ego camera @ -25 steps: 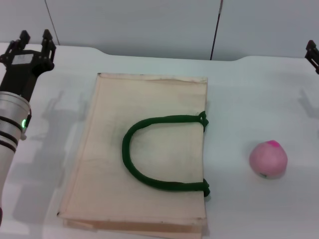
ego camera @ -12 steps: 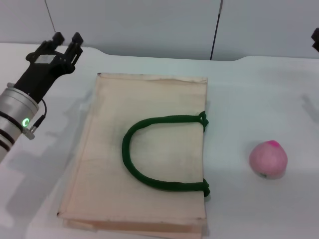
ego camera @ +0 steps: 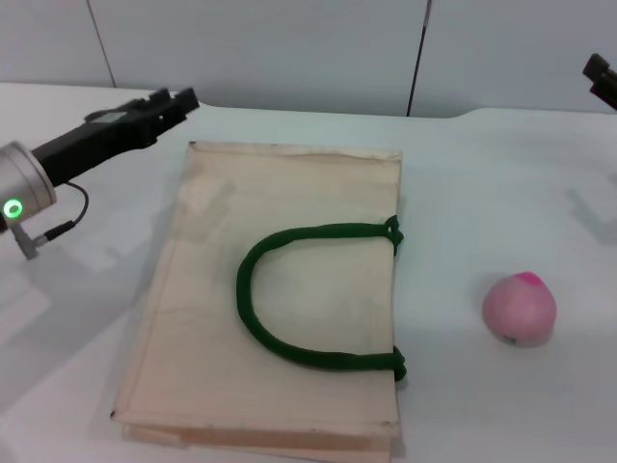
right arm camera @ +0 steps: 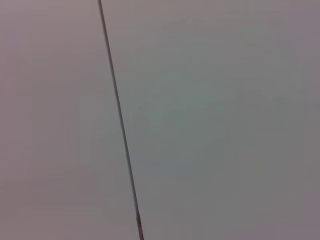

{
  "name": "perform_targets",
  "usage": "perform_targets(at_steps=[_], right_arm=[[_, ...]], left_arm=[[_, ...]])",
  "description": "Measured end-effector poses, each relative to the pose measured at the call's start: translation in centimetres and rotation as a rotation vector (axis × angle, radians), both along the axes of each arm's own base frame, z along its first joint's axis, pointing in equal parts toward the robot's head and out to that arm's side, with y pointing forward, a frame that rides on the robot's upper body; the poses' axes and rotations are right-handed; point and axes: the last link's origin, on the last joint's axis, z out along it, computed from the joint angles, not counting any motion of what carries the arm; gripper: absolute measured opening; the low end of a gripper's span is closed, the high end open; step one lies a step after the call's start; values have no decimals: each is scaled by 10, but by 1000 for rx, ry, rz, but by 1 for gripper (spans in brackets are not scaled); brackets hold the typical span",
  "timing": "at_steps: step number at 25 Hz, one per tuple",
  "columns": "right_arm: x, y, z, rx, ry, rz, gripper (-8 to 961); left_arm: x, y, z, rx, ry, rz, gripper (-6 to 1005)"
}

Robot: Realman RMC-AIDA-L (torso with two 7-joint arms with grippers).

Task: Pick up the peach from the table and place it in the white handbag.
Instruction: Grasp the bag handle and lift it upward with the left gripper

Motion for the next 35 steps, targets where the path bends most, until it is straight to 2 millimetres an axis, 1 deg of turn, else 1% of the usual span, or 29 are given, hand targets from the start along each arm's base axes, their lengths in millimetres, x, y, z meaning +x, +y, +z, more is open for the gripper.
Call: perform_targets(at_steps=[3,6,12,15,27,31,35], right_arm=[[-1,1,0,-2,-1,3,791],[-2,1,0,-2,-1,5,791],[0,0,2,8,4,-3,791],[1,1,3,11,7,-4,791],[0,2,5,18,4,-1,791],[0,2,5,19,4,-1,791],[0,2,5,19,4,0,792]], left_arm=[[5,4,7,-138,4,41,524],[7,5,8,-242,28,86,524],[10,4,5,-429,101,171,524],[16,4,-1,-521,156,192,524],[29,7,-14,-633,251,178,524],[35,6,-25,-692,307,168,524],[37,7,-32,-710,325,167,524]])
